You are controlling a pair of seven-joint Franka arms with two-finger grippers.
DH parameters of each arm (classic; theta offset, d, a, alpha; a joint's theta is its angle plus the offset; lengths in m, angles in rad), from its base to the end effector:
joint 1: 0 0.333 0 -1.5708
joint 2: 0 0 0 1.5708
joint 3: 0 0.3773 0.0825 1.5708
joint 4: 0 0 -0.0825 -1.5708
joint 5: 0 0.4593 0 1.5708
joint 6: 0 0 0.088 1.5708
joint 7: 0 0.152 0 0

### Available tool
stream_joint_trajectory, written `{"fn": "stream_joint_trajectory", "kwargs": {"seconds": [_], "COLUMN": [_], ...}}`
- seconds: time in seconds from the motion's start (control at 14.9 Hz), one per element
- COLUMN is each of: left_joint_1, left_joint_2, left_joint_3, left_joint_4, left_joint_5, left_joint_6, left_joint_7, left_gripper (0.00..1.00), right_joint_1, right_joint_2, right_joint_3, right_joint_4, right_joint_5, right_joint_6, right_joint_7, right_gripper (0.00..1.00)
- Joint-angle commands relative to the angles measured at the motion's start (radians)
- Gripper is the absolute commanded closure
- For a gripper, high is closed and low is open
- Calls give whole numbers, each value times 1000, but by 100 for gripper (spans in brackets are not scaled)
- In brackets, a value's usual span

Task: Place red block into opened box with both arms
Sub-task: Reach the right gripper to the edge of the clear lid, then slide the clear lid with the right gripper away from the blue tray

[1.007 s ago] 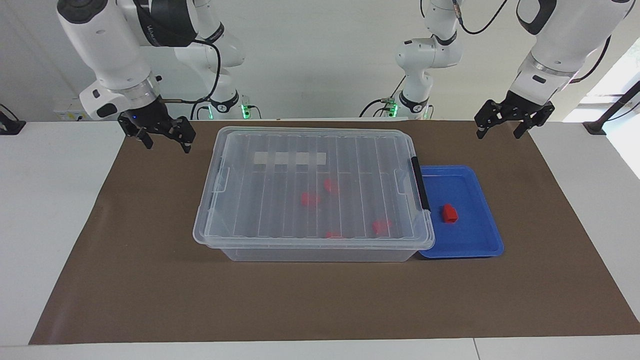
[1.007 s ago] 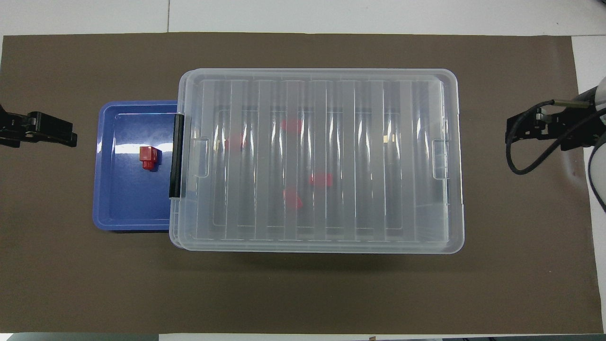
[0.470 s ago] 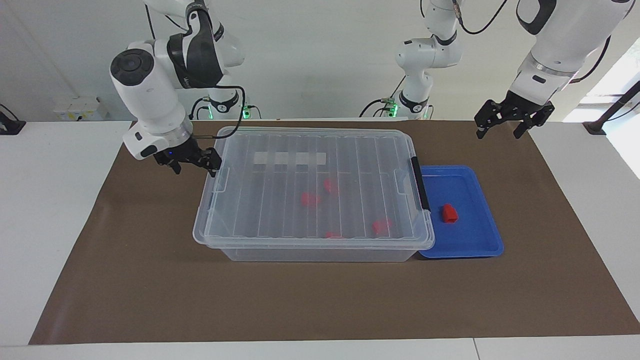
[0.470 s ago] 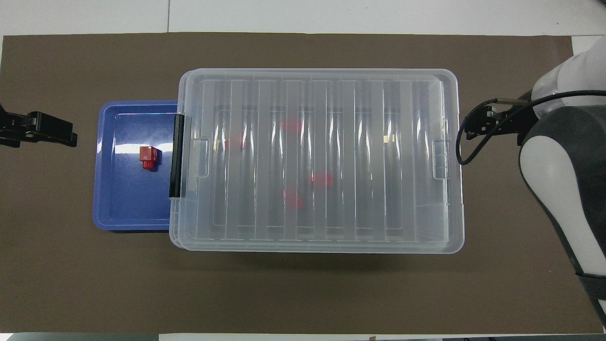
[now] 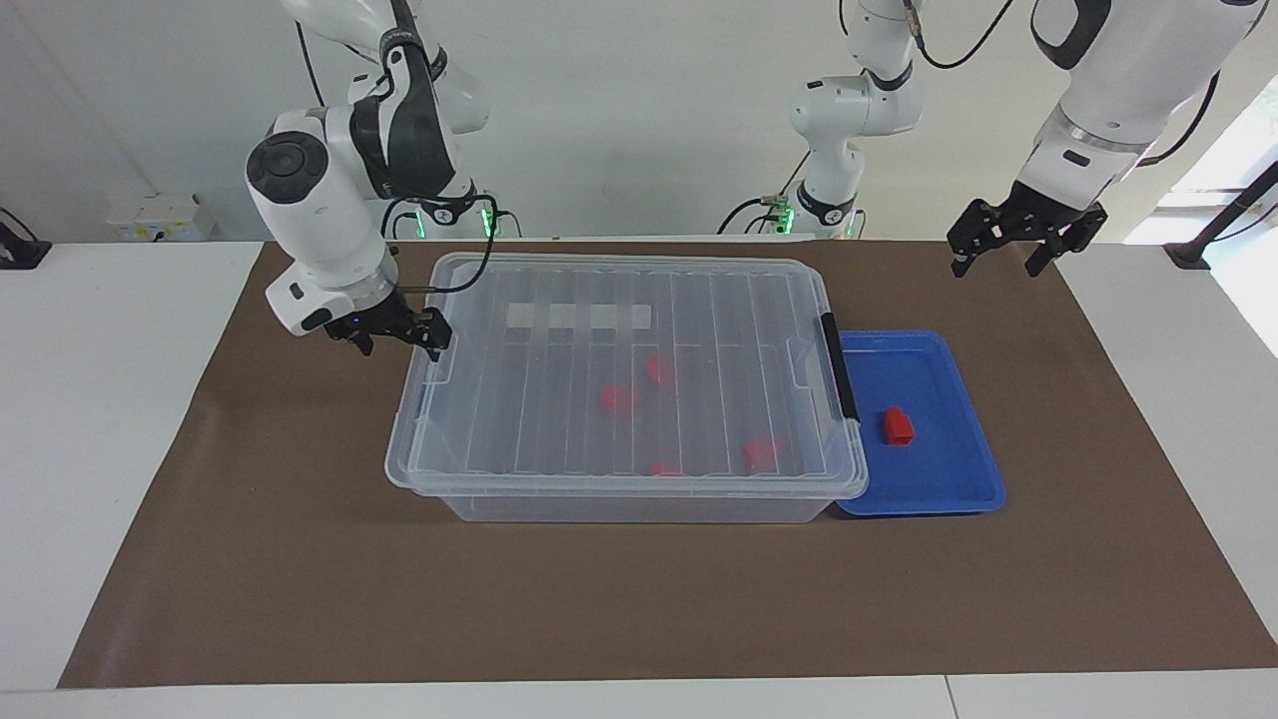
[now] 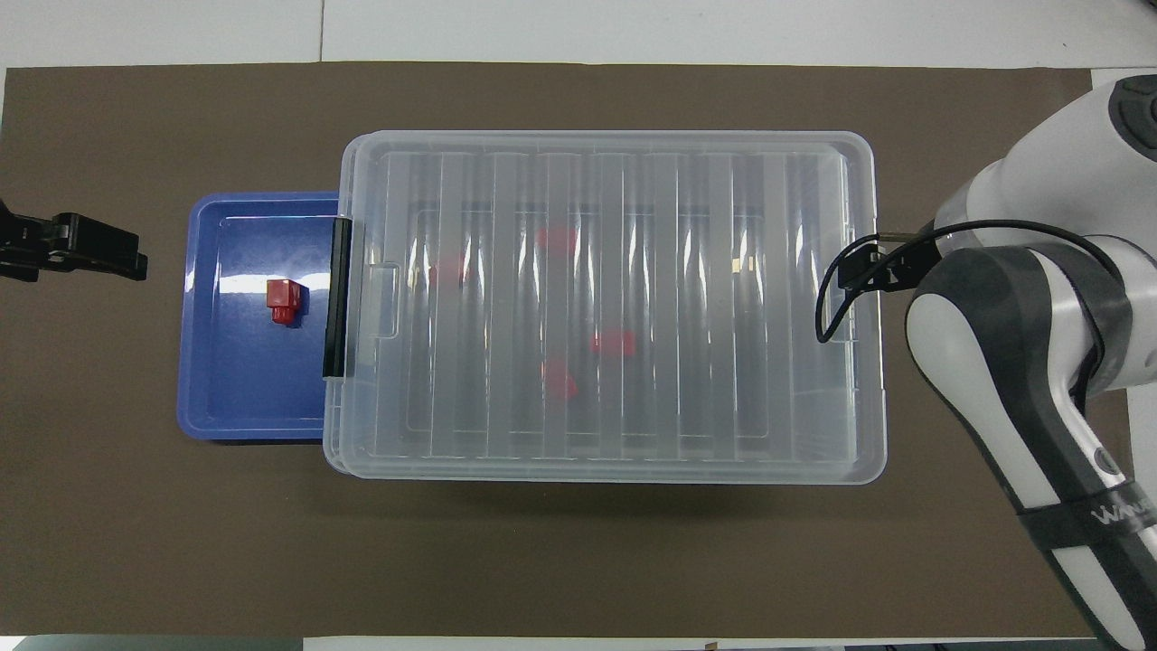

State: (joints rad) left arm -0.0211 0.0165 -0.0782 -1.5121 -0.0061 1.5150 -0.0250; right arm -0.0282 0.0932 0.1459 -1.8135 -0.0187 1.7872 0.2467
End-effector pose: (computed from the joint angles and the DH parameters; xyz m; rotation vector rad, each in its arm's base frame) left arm 0.6269 -0.0630 0.6575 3.1328 -0.1169 -0.0219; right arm 0.6433 0.0714 0.4667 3.1046 -0.1923 -0.1802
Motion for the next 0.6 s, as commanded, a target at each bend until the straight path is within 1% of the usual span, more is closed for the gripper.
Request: {"fn": "stream_joint_trajectory", "kwargs": {"seconds": [0.0,0.27,0.54], "left_joint_1": [1,1,1], "left_joint_2": [-6,-6,-6], "left_joint_3": [3,3,3], "left_joint_4": [-5,-5,-5], "left_joint_5": [-9,-9,-9], "left_joint_6": [-13,-13,-13], "left_joint_7": [0,-1,0], "left_gripper": [0,0,0], "right_joint_1": [-7,-9,-16], "right_joint_2": [-43,-61,-67], "right_joint_3": [9,12,12], "right_joint_4": [-66,-104,-121], "right_joint_5": [16,16,16], "right_joint_6": [29,49,50], "right_joint_7": [-3,-10,-46], "right_gripper": [0,0,0]}}
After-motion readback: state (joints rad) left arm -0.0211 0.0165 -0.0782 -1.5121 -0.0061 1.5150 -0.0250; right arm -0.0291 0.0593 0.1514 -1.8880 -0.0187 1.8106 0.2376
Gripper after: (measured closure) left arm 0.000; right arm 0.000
